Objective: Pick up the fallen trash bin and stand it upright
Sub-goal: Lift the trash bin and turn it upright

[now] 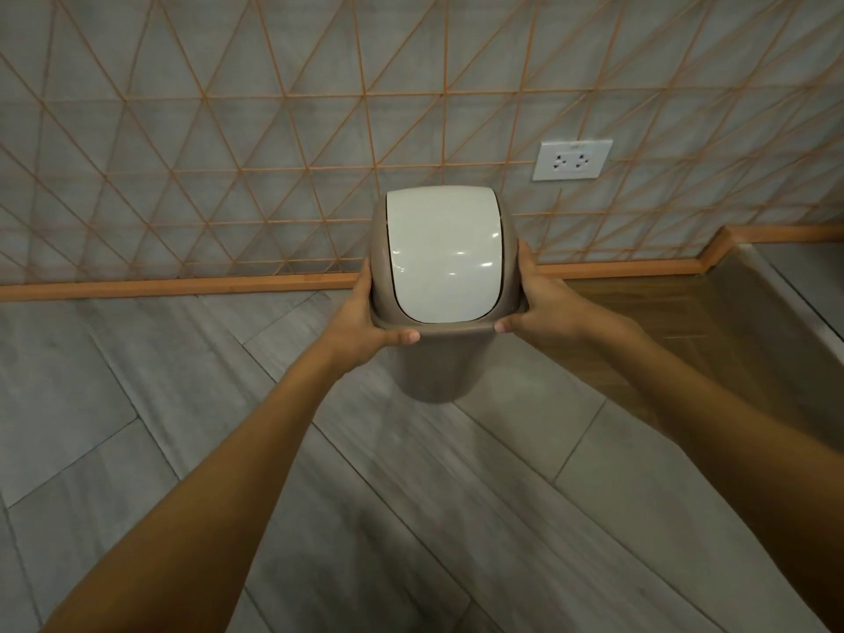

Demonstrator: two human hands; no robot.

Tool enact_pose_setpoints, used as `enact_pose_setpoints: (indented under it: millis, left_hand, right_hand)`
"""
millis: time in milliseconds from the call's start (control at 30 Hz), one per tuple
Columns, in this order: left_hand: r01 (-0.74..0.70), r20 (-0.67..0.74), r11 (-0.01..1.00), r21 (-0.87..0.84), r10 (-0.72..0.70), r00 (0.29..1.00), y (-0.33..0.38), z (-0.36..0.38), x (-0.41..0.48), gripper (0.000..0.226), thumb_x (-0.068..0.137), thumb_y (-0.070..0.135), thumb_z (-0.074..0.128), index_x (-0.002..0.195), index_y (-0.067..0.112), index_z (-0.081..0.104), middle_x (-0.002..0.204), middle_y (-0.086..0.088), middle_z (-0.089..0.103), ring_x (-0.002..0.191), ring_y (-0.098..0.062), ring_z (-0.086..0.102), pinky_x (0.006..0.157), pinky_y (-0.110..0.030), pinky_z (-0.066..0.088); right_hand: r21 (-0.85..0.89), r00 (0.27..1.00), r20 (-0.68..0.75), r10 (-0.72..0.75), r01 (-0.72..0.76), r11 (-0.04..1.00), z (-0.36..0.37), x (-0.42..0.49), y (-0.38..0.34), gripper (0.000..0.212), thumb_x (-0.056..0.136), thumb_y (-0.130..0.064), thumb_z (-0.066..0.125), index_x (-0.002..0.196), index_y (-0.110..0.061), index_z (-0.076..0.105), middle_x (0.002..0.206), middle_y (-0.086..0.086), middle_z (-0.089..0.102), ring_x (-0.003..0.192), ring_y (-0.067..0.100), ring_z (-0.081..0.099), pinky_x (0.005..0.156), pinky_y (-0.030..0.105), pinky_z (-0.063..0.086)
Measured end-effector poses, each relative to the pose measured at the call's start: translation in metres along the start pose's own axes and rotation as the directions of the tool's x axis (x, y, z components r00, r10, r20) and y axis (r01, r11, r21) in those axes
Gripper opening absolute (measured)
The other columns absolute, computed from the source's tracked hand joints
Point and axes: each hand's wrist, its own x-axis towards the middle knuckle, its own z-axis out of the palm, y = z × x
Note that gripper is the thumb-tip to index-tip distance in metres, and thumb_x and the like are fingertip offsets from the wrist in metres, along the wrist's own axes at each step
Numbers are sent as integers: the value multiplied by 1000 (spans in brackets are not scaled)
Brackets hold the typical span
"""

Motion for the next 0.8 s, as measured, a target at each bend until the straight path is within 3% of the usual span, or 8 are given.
enact_pose_setpoints:
  millis: [167,300,500,567,633,733,800]
  left_hand:
    - [17,-2,999,32,-17,1000,3,-9,35,114,66,11,86,153,23,13,151,1,38,136,-17,37,108,-36,40]
    - [20,-3,999,29,-20,1000,5,-11,57,112,68,6,83,153,22,13,149,1,39,129,-13,38,98,-24,41]
    - [33,1,999,32,-33,999,8,-13,85,110,70,4,82,153,23,14,148,2,39,129,-14,39,95,-24,44]
    - [51,9,998,20,-51,999,10,-14,91,110,71,3,81,154,24,11,149,1,37,126,-13,38,79,-14,51]
    - [49,9,999,22,-49,999,10,-14,97,109,73,2,80,154,23,10,150,1,36,120,-8,36,64,-5,48]
    - [46,0,998,34,-46,999,10,-16,102,108,74,3,79,154,23,10,151,2,36,120,-6,36,84,-12,40]
    - [48,5,998,32,-48,999,9,-17,102,108,74,4,79,154,23,9,151,2,36,123,-8,38,88,-16,39]
  right_hand:
    - [-43,1000,10,23,-22,999,-11,33,-1,133,63,-30,78,150,-26,-22,159,12,25,144,30,29,117,47,29]
    - [-70,999,-6,50,-50,996,-19,54,-3,128,72,-21,79,150,-23,-23,159,11,25,142,31,31,116,47,30]
    - [-71,996,-61,64,-68,995,-30,80,-2,117,76,-7,77,152,-16,-11,154,13,31,140,33,33,115,42,30]
    - [-34,995,-70,66,-68,997,-33,86,-2,113,76,-4,76,152,-20,-6,150,12,37,137,33,36,113,43,32]
    - [-28,994,-77,73,-75,997,-34,90,-1,111,77,-4,75,153,-21,-5,151,12,37,138,34,36,113,45,32]
    - [-40,994,-79,78,-82,996,-36,94,-3,110,77,-5,75,153,-20,-4,151,13,37,137,34,37,113,45,32]
    - [-41,993,-75,86,-89,995,-36,95,-3,111,77,-6,75,152,-23,-4,150,14,38,136,35,38,113,47,32]
